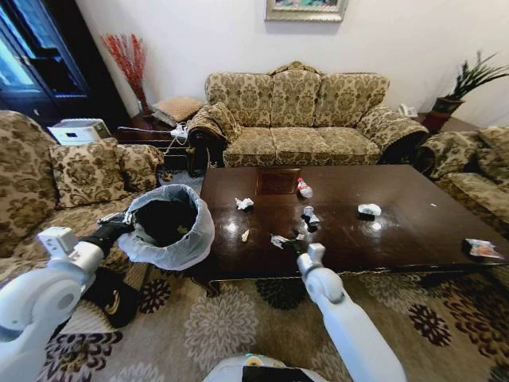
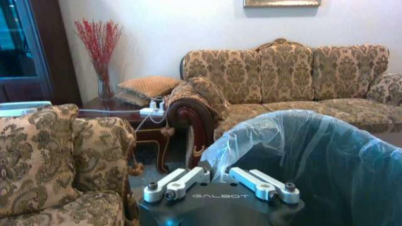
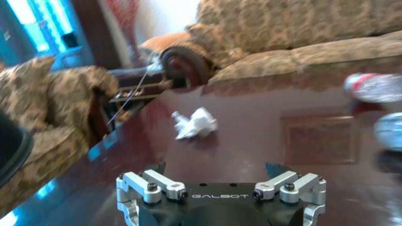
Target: Move to the front of the table and place the trash on the table into the trash bin.
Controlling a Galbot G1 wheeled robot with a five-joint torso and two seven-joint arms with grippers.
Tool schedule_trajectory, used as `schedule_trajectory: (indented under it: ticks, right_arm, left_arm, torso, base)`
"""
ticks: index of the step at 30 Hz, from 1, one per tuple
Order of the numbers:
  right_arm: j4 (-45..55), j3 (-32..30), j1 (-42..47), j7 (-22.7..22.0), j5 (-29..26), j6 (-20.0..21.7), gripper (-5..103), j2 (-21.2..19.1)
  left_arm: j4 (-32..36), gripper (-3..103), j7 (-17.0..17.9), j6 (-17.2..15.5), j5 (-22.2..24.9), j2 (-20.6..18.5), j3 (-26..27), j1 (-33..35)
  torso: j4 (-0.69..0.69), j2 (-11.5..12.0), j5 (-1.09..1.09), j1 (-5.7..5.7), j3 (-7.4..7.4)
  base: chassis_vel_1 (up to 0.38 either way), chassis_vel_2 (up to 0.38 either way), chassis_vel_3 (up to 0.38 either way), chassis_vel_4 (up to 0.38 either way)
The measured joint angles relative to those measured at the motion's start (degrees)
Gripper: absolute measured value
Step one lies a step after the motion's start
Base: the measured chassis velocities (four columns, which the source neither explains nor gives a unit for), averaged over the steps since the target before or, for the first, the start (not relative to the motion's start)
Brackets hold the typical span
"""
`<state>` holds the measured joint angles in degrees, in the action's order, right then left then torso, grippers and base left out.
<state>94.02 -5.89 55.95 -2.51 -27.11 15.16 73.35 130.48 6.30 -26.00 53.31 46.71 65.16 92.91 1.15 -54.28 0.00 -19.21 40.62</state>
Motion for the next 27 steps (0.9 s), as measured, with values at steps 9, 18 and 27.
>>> schedule_trajectory:
  ticks: [9,18,27]
  right_arm:
    - [-10.69,7.47,-7.34,0.87,5.88,-2.54,100,6.68]
    - [-16.66,10.99,-10.46,-0.73,7.58,-3.44,100,12.29]
    - [-19.09,9.94,-9.59,-6.24,10.04,-3.53,100,14.48]
  left_arm:
    - [-0.94,4,0.14,-0.16,-0.03,-0.53,-0.93,-0.54]
    - [-1.45,4,0.19,-0.12,-0.23,0.08,-2.29,-1.28]
    - [-1.76,4,0.18,0.05,-0.24,0.00,-2.81,-1.56]
  torso:
    - [0.02,-0.01,-0.01,0.05,-0.02]
    - [0.02,-0.01,-0.01,0.04,-0.02]
    - [0.01,-0.01,0.00,0.04,-0.02]
  base:
    - [0.000,0.000,0.000,0.000]
    - [0.000,0.000,0.000,0.000]
    - [0.000,0.000,0.000,0.000]
